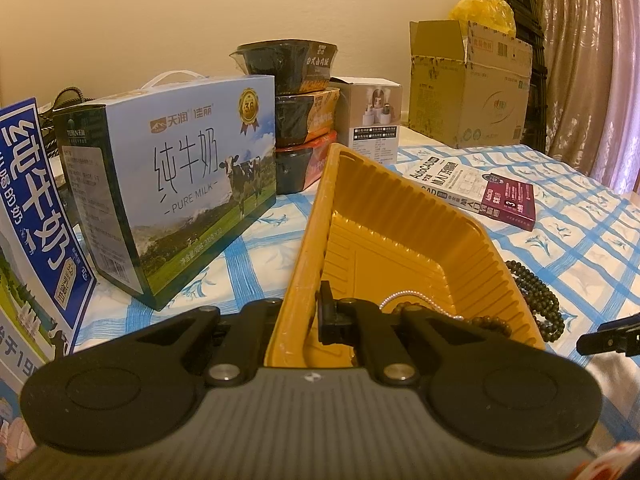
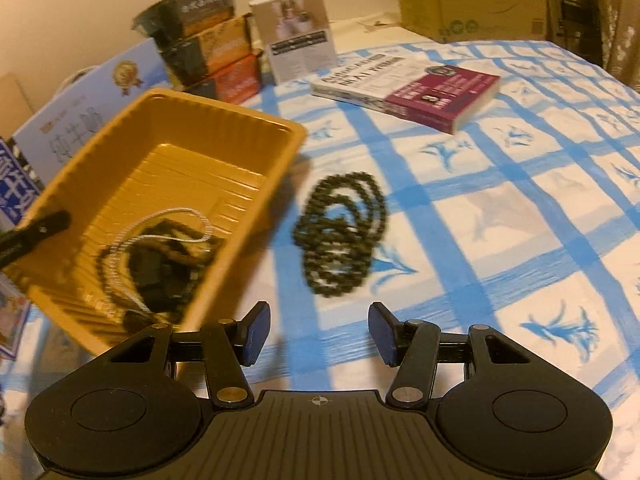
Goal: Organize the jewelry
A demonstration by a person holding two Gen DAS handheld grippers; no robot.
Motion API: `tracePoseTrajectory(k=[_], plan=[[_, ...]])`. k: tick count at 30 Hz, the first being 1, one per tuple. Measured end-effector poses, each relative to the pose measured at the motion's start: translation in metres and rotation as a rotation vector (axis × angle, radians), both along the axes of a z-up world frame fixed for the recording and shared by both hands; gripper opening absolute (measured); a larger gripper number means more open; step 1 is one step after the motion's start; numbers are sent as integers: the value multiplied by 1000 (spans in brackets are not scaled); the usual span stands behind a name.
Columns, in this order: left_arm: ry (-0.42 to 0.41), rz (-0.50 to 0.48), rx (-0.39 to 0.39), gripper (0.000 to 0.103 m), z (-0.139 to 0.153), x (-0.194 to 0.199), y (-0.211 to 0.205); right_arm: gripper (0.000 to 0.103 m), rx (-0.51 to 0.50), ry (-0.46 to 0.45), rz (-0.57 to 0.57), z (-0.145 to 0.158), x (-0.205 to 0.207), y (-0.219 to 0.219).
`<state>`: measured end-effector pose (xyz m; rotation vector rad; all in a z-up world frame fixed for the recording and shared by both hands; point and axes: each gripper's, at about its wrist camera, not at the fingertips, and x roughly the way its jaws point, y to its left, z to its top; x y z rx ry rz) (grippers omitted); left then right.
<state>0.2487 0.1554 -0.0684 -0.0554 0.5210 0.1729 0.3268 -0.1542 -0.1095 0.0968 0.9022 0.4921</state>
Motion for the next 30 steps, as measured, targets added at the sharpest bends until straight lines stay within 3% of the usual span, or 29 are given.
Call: tracePoseTrajectory(k=[13,22,23,24,26,30], plan=[[5,-3,9,5,0,1,1,55,-125,-154,102,-17,24,24],[9,-3,11,5,0,1,1,54,-160,-192,108,-33,44,40],[9,-3,12,5,0,1,1,50,-162,-192,114,-35,44,41],[8,-3,11,5,0,1,1,32,-172,-187,122,-36,45,42],[9,-3,11,5,0,1,1,17,-172,-187,137,-38,42,41],[8,-3,10,5,0,1,1,13,-162,-166,137,-34,34,33]])
